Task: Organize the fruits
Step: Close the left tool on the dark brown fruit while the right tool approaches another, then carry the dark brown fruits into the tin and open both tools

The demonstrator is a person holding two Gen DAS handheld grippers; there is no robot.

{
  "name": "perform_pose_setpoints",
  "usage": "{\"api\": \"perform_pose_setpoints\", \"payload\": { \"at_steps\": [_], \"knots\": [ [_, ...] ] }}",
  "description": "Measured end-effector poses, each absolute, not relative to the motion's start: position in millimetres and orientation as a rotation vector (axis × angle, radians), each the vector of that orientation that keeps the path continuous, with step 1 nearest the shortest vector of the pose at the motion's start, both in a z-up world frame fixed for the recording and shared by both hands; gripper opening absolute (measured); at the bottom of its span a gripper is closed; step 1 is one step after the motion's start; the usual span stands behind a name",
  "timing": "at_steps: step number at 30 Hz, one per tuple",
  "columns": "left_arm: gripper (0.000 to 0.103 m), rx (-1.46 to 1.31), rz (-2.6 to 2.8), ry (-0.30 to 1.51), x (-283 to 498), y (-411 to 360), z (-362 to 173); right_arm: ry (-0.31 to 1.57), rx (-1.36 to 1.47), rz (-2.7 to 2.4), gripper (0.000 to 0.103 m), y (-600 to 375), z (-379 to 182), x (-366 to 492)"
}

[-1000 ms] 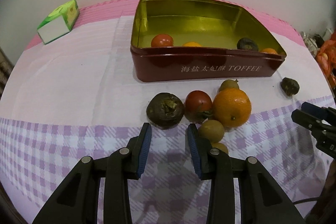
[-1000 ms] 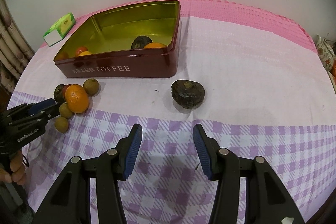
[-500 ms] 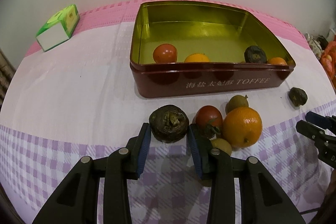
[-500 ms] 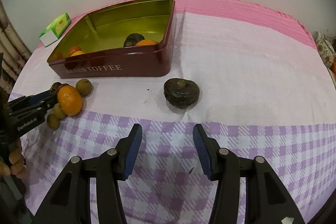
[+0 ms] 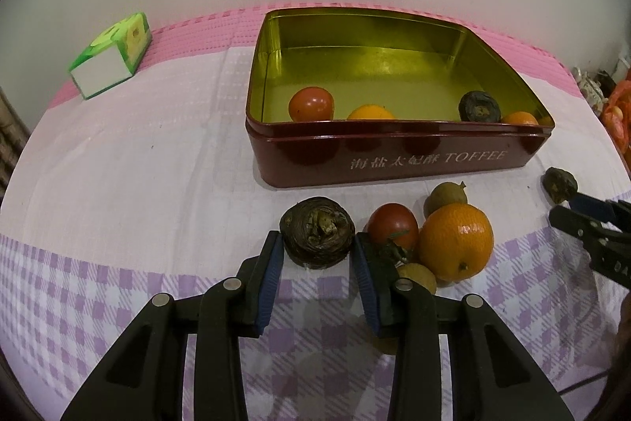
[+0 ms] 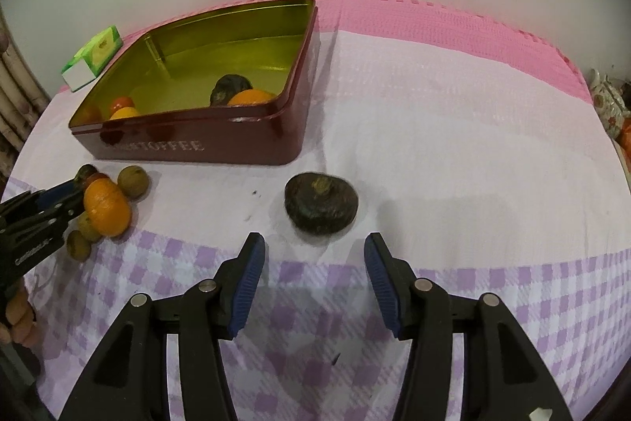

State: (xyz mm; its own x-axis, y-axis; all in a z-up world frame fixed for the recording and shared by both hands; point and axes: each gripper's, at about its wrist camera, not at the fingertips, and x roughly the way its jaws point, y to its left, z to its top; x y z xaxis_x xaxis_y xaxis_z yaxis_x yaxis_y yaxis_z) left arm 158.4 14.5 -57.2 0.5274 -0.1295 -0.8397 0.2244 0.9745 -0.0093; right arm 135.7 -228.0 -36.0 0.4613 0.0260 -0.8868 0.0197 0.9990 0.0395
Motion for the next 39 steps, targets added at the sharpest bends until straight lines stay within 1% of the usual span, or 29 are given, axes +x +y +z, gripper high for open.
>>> {"api": "perform_pose_setpoints", "payload": {
  "at_steps": [4,10,11,13,16,20,23,39],
  "knots": [
    [0.037,0.102,-0.210,0.992,157.4,14.8,-57.2,1.084,0.030,0.000,0.053,-229.8,-38.1,143.3],
    [0.037,0.100,-0.210,0.993,156.5,14.7,-57.0,1.078,0.027,-0.002,0.053,-229.6,-39.3,152.1],
    [0.037,0.102,-0.209,0.992,156.5,14.6,-56.8,1.076,0.021,-0.002,0.052,-228.8,-39.1,153.0],
    [0.037,0.102,-0.208,0.992,156.4,15.0,-56.5,1.071,0.008,-0.005,0.046,-226.9,-38.9,153.2],
    [0.037,0.103,-0.211,0.992,156.5,14.8,-56.9,1.072,-0.001,-0.008,0.041,-225.3,-39.0,153.5],
    [0.037,0.103,-0.209,0.993,156.3,14.1,-57.0,1.074,0.001,-0.013,0.038,-224.9,-38.4,152.8],
    [0.037,0.103,-0.210,0.993,156.5,14.7,-56.9,1.075,0.004,-0.014,0.034,-223.8,-37.7,151.1],
    [0.037,0.108,-0.206,1.003,153.5,17.8,-56.3,1.087,0.021,-0.002,0.033,-220.6,-34.8,140.5]
  ]
}}
